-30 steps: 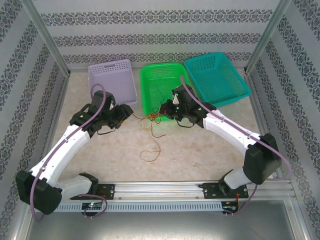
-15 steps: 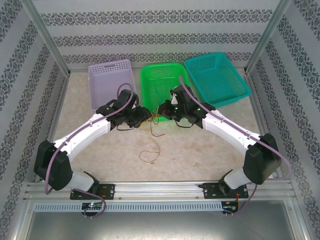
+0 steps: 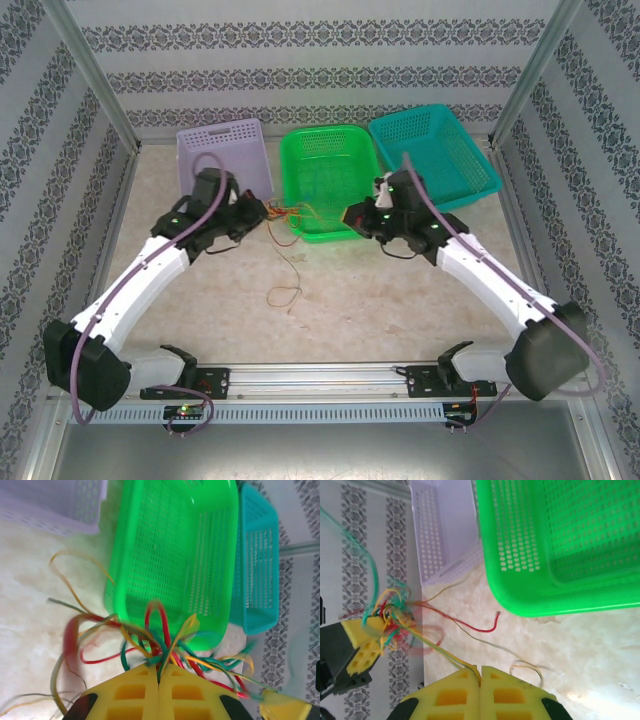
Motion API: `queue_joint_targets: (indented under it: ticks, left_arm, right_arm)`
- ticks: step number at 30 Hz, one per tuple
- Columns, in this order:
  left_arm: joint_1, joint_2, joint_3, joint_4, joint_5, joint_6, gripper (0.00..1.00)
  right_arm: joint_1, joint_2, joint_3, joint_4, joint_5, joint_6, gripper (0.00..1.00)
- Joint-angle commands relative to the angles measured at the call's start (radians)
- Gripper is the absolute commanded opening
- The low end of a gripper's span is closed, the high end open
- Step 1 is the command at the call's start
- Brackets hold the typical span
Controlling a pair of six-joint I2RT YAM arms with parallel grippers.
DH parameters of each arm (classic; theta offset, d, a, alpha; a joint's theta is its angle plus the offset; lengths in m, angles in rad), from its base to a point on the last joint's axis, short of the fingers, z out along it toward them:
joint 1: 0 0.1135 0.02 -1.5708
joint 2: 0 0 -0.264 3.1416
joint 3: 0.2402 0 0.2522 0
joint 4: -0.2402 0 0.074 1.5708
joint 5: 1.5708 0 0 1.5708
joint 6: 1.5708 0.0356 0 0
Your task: Untangle the cables
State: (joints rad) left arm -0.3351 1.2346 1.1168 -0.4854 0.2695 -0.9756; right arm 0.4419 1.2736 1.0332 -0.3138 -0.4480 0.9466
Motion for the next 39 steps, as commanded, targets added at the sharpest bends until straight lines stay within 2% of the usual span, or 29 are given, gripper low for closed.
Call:
queue_joint_targets:
  ticks: [1,5,8,13,19,23,29,34,39]
  left_arm:
    - [0.071,-0.019,-0.016,-0.106,-0.119,0.052,0.00]
    - [0.076,-0.029,-0.019,-0.086,-0.096,0.050,0.00]
    - [0.081,-0.029,0.011,-0.175,-0.164,0.073,0.00]
    - [0.116,-0.001,0.073,-0.419,-0.323,0.102,0.00]
    - [0.119,-0.024,0.031,-0.496,-0.422,0.111,0.00]
    - [0.119,-0.008,0.003,-0.535,-0.457,0.124,0.00]
    - [0.120,0.008,-0.065,-0.509,-0.455,0.147,0.00]
    - [0.121,0.086,-0.116,-0.488,-0.474,0.180,0.00]
    - [0.122,0.123,-0.197,-0.437,-0.490,0.186,0.00]
  right_arm:
    - [-0.057,-0.046,-0.038,-0.133,0.037,-0.053,0.00]
    - [-0.067,-0.055,-0.032,-0.168,0.048,-0.077,0.00]
    - [-0.106,-0.077,-0.004,-0.240,0.095,-0.121,0.00]
    - [-0.279,-0.157,0.018,-0.333,0.131,-0.182,0.00]
    - [-0.370,-0.192,0.113,-0.440,0.229,-0.266,0.00]
    - [-0.424,-0.223,0.156,-0.437,0.288,-0.266,0.00]
    - [-0.401,-0.176,0.323,-0.476,0.282,-0.310,0.00]
    - [-0.325,-0.191,0.464,-0.505,0.369,-0.319,0.00]
    - [-0.325,-0.114,0.732,-0.524,0.377,-0.331,0.00]
